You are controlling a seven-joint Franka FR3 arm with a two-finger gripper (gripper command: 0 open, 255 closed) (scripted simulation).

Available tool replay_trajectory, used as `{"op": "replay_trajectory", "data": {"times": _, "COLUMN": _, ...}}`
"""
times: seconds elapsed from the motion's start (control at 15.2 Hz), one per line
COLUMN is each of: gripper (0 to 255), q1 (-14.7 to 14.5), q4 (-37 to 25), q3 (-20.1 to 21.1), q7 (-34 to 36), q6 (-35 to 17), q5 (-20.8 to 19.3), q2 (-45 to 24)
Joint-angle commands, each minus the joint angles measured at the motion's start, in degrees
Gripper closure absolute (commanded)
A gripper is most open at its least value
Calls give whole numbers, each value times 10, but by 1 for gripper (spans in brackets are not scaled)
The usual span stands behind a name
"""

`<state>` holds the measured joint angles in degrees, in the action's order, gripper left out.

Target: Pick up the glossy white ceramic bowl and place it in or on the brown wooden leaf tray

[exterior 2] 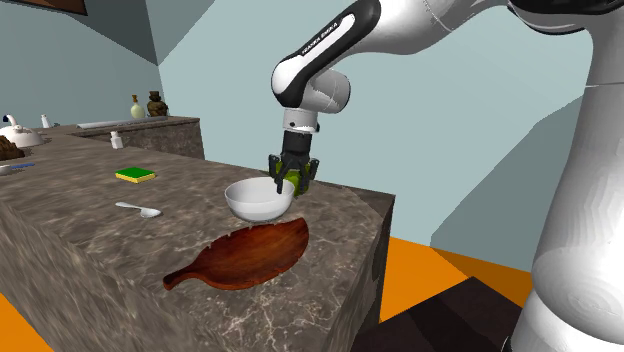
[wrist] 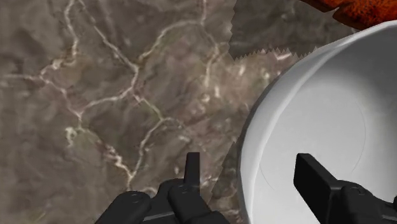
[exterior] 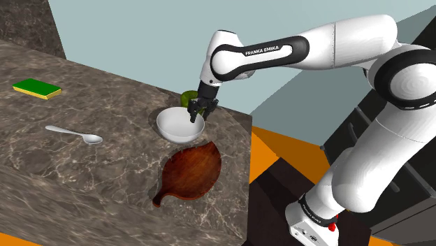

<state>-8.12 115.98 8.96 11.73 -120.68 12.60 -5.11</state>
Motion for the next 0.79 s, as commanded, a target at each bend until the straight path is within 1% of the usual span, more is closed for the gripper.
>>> {"op": "replay_trajectory", "data": {"times": 0.0, "gripper": 255, "q1": 0, "q4": 0, "q3": 0, "q7": 0, "q6": 0, "q5": 0, "q2": 0}}
{"op": "replay_trajectory", "data": {"times": 0.53, "gripper": 255, "q1": 0, "q4": 0, "q3": 0, "q7": 0, "q6": 0, "q5": 0, "q2": 0}}
{"op": "replay_trajectory", "data": {"times": 0.73, "gripper": 255, "q1": 1, "q4": -13, "q3": 0, "q7": 4, "q6": 21, "q5": -1, "q2": 9}}
